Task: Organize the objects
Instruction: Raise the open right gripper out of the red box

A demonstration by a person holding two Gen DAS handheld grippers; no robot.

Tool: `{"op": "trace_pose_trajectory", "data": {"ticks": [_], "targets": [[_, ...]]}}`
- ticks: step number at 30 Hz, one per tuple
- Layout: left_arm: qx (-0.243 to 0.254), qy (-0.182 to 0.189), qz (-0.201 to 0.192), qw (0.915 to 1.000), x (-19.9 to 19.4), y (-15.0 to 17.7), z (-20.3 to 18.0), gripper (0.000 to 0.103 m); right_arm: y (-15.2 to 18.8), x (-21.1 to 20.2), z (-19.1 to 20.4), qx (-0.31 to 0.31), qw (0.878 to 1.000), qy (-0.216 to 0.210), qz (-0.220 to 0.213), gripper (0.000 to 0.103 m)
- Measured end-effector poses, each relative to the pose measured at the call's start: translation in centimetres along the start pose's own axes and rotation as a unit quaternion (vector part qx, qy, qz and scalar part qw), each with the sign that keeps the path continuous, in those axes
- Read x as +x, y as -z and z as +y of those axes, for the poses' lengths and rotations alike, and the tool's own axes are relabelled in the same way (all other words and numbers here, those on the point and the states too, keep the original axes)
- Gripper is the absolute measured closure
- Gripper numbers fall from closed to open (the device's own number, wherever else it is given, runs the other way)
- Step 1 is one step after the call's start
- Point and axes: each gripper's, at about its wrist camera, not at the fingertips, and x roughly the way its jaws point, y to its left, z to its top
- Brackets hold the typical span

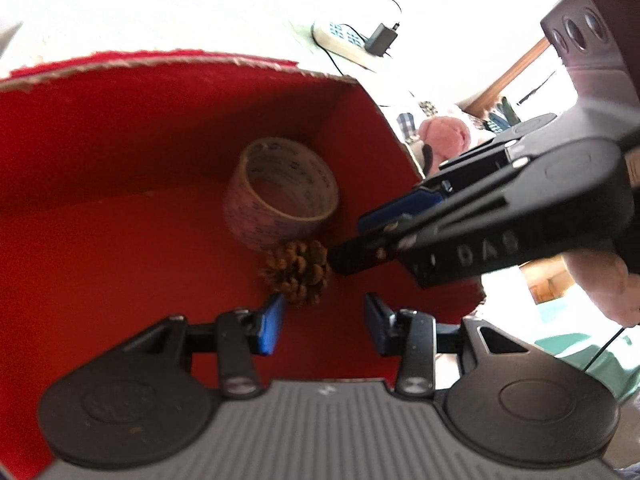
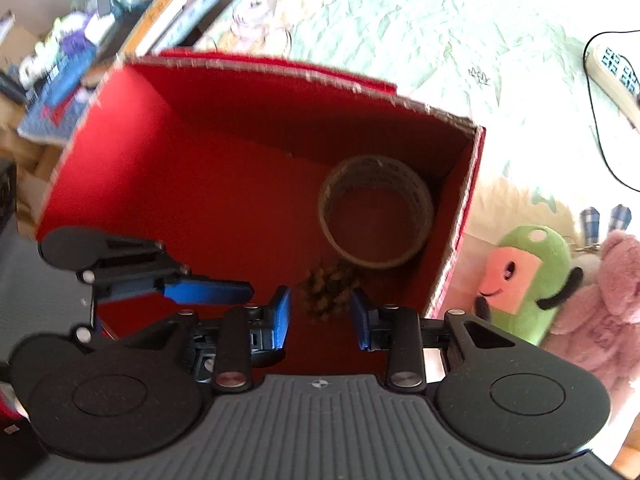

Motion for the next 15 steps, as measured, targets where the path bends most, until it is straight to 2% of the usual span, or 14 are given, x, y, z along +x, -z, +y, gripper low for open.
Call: {"op": "trace_pose_trajectory", "data": {"ticks": [5,7,15], "targets": [[0.024,-0.072,-0.005,0.9971,-1.1,0.5,-0.3,0.059,-1.0,1.4,0.5,0.040,0.997,-0.057,-0.012,0.071],[0.035,-0.101,-0.003,0.9942,-1.3,0.7,-0.4,0.056,-1.7,2.4,1.1,0.045,0.997,-0.062,-0.008,0.071],[0.030,-0.118,-0.006,0.9926,-1.7,0.6,0.2,0.056,-2.1,5.1,1.5,0.079,0.996,-0.041,0.031,0.071]]}}
